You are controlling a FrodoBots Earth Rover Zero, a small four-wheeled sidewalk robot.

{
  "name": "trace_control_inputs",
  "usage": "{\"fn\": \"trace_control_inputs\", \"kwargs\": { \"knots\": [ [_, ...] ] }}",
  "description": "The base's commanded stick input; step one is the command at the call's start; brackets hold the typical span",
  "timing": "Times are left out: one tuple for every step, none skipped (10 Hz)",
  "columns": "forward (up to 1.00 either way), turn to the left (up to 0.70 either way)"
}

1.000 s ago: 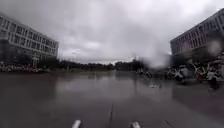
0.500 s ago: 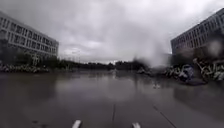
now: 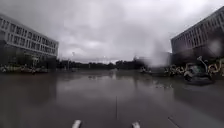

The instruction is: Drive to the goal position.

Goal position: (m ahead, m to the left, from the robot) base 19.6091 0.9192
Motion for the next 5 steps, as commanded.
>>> {"fn": "trace_control_inputs", "kwargs": {
  "knots": [
    [0.70, 0.00],
    [0.70, 0.00],
    [0.70, 0.00],
    [0.70, 0.00],
    [0.70, 0.00]
  ]
}}
